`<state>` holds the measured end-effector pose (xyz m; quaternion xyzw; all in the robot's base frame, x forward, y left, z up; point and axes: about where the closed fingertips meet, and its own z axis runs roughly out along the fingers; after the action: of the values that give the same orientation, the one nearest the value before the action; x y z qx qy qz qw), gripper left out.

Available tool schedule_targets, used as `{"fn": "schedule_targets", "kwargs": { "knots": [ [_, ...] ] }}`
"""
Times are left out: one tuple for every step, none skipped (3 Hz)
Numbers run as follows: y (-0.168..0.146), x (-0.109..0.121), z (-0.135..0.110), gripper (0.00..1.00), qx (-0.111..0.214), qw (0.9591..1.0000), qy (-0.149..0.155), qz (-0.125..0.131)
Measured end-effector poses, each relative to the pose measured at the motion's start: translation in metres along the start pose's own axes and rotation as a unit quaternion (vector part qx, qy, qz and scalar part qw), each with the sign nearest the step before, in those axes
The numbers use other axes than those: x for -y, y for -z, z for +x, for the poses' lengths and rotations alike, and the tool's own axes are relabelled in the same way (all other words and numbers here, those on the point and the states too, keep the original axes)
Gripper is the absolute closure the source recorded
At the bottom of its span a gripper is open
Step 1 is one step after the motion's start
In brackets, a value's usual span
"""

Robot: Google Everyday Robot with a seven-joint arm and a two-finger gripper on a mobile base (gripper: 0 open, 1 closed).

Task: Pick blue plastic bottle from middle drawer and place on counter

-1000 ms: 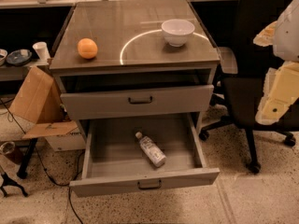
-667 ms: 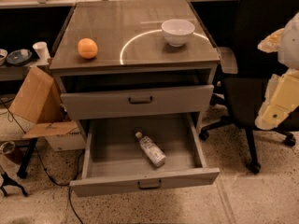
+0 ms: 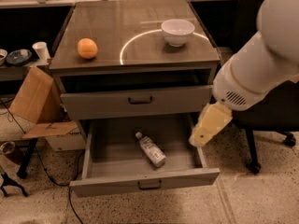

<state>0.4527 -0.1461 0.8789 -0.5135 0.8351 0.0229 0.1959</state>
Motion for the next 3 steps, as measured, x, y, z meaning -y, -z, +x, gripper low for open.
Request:
{"fn": "schedule_targets", "kwargs": {
  "knots": [
    [-0.075, -0.034, -0.021, 0.00, 0.020, 0.9966, -0.072, -0.034],
    [-0.144, -0.067, -0.036, 0.00, 0.038, 0.9855, -0.150, -0.068],
    [-0.199, -0.063, -0.065, 0.00, 0.087, 0.9706, -0.210, -0.080]
  ]
}}
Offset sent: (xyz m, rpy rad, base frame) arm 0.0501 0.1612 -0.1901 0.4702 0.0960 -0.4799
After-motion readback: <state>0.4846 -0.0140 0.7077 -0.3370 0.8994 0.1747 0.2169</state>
